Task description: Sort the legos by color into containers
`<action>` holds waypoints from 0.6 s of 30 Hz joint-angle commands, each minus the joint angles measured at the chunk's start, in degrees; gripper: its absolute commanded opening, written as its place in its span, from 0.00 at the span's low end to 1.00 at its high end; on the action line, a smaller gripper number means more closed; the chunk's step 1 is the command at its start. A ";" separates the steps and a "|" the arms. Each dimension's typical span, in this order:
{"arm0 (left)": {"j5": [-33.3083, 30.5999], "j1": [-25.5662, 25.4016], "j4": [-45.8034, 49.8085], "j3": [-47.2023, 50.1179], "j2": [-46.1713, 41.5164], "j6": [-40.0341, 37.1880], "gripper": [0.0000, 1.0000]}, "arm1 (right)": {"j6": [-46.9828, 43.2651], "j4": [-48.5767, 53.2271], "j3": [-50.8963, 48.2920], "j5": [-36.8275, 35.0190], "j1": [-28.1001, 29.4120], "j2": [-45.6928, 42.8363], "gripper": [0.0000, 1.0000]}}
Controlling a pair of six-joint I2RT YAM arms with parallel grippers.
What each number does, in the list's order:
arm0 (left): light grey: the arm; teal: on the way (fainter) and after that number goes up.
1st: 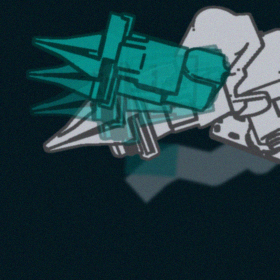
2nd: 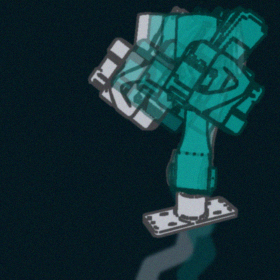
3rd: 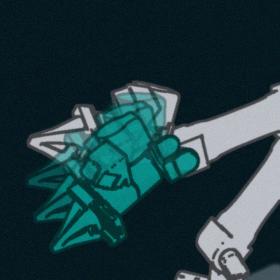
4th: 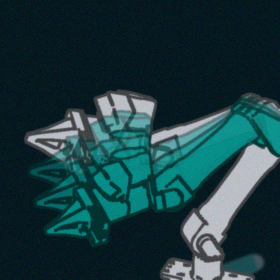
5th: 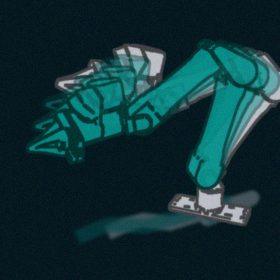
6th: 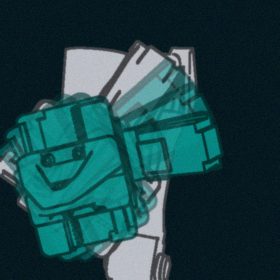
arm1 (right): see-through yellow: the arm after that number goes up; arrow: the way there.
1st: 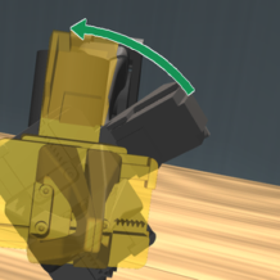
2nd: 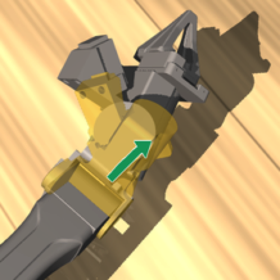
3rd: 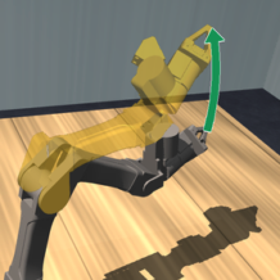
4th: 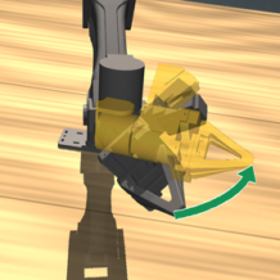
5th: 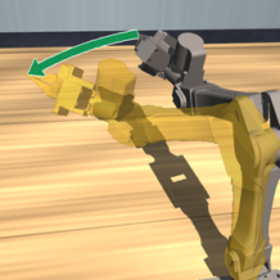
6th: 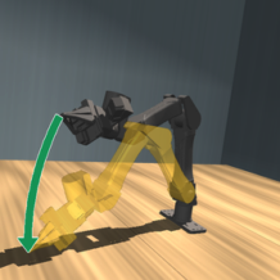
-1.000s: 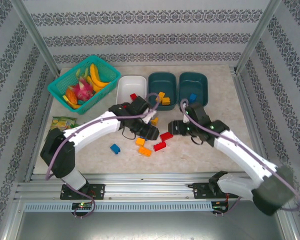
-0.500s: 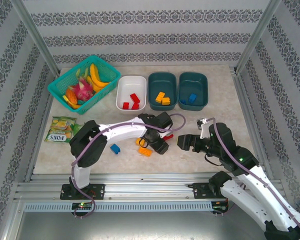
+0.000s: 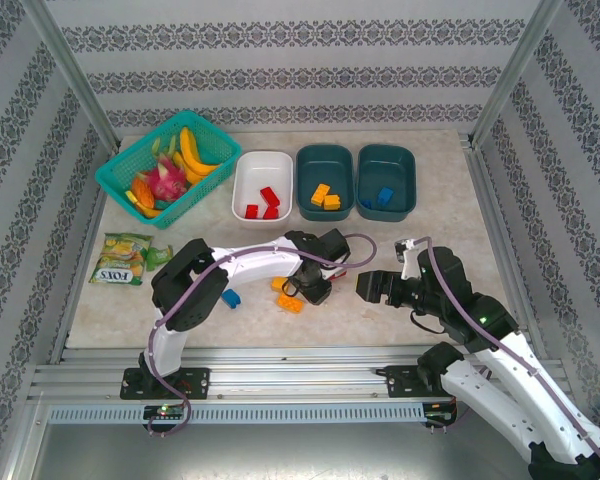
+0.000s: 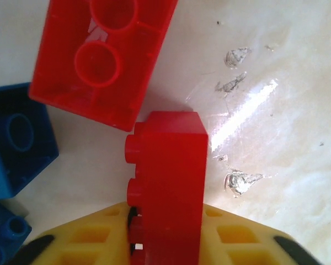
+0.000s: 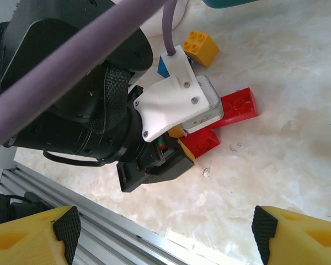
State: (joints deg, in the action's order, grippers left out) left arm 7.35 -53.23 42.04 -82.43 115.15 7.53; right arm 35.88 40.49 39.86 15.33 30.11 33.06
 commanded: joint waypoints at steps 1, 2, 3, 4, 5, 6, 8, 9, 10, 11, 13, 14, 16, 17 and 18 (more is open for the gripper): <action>-1.92 -1.00 0.52 -0.39 -1.29 0.29 0.21 | 0.22 -0.64 1.09 0.15 -0.70 0.60 0.83; -2.31 -0.95 0.67 -0.27 -2.78 0.86 0.19 | 0.15 -0.83 1.35 0.25 -0.75 0.91 0.82; -2.89 -0.93 1.20 -0.27 -4.20 1.56 0.19 | -0.01 -1.15 1.70 0.31 -0.75 1.28 0.83; -3.57 -0.68 1.95 -0.39 -6.40 2.58 0.18 | -0.36 -1.42 2.19 0.53 -0.75 1.75 0.82; -3.96 -0.03 2.82 -0.67 -8.49 3.76 0.18 | -0.59 -2.00 2.77 0.76 -0.75 2.42 0.82; -3.95 1.02 3.47 -0.85 -10.23 4.81 0.18 | -0.80 -2.78 3.23 1.03 -0.80 3.02 0.82; -2.96 4.72 4.28 -1.10 -13.84 8.33 0.18 | -0.91 -5.52 4.20 1.53 -0.67 4.72 0.81; -2.13 6.82 4.37 -1.31 -14.97 9.43 0.18 | -0.97 -7.31 4.50 1.94 -0.66 5.57 0.81; -1.11 9.42 4.52 -1.83 -15.71 10.73 0.19 | -0.90 -9.58 4.82 2.23 -0.59 6.85 0.81; 0.23 12.02 4.48 -2.59 -15.85 11.75 0.19 | -0.81 -11.98 5.19 2.31 -0.39 8.21 0.81; 2.38 16.62 4.37 -4.95 -14.62 13.20 0.19 | -0.85 -16.52 5.95 2.41 -0.01 11.89 0.81; 2.67 18.87 4.12 -6.41 -13.46 13.60 0.19 | -0.95 -18.69 6.53 2.29 0.21 14.09 0.81; 2.60 22.61 3.98 -10.23 -10.37 14.56 0.19 | -1.20 -21.93 8.23 2.75 0.48 18.67 0.80; 2.20 24.48 4.49 -12.87 -8.06 15.16 0.19 | -1.52 -23.20 9.52 3.16 0.62 21.15 0.80; 1.58 25.95 5.01 -15.36 -5.93 15.58 0.19 | -1.87 -23.75 10.68 3.37 0.73 23.16 0.80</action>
State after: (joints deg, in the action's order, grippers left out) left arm 8.62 -30.15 44.58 -94.00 104.20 19.51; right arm 35.62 24.14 47.27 17.12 30.17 52.36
